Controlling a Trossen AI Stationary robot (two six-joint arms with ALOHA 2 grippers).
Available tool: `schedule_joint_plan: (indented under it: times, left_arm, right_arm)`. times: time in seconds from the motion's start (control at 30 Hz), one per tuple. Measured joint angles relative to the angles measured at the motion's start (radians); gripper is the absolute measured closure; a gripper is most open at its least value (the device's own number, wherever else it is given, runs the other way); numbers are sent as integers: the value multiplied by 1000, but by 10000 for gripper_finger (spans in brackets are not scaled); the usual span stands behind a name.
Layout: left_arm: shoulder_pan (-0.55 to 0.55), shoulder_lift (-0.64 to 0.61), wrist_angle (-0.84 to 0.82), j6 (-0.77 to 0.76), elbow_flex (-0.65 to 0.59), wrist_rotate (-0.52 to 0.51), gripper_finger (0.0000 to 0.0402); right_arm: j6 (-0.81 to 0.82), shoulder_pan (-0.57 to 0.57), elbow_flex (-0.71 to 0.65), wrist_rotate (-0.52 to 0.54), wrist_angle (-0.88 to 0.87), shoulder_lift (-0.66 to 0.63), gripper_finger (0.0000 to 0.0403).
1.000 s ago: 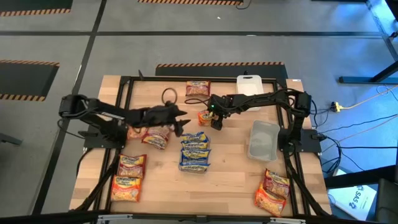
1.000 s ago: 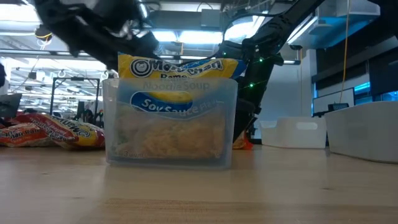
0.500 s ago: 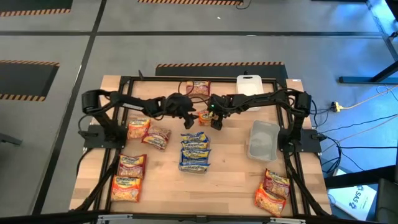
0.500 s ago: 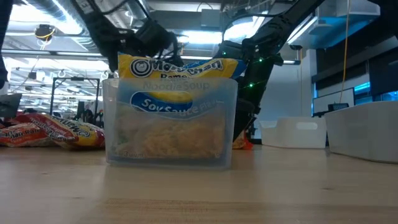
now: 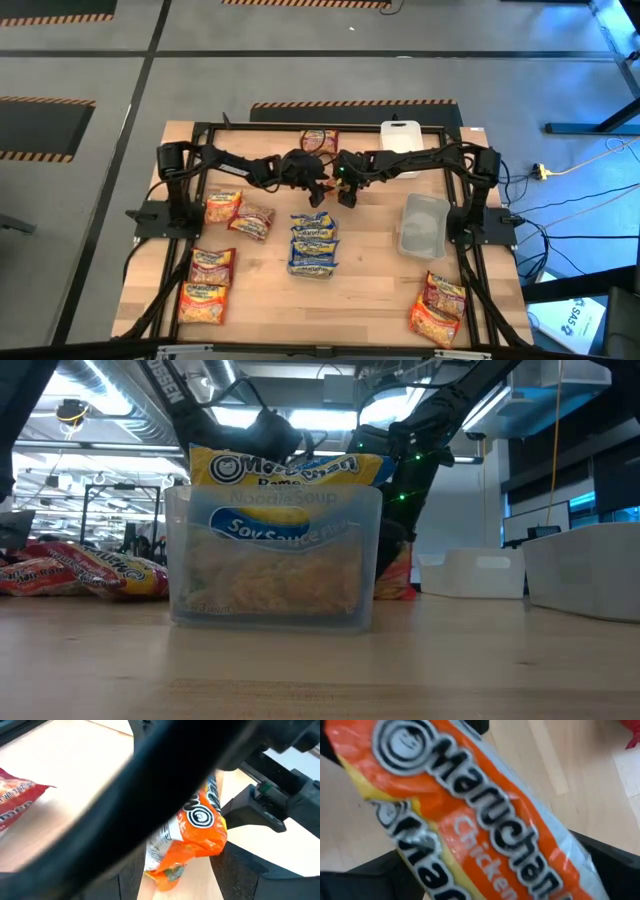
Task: Sort Maruchan noodles
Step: Put the orange noodle pack into the gray bin
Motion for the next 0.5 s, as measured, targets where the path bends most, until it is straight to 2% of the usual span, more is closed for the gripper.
schedule_joint_plan:
  times: [0.13, 0.4, 0.5]
  left_arm:
    - [-2, 0, 8, 45, 1, -3, 195]
    - [-6, 0, 4, 68, 1, 7, 195]
    - [-10, 0, 4, 72, 1, 7, 195]
  right_arm:
    - [-9, 0, 0, -14, 2, 0, 24]
    - [-129, 1, 0, -46, -5, 1, 25]
    - [-158, 1, 0, -45, -5, 2, 45]
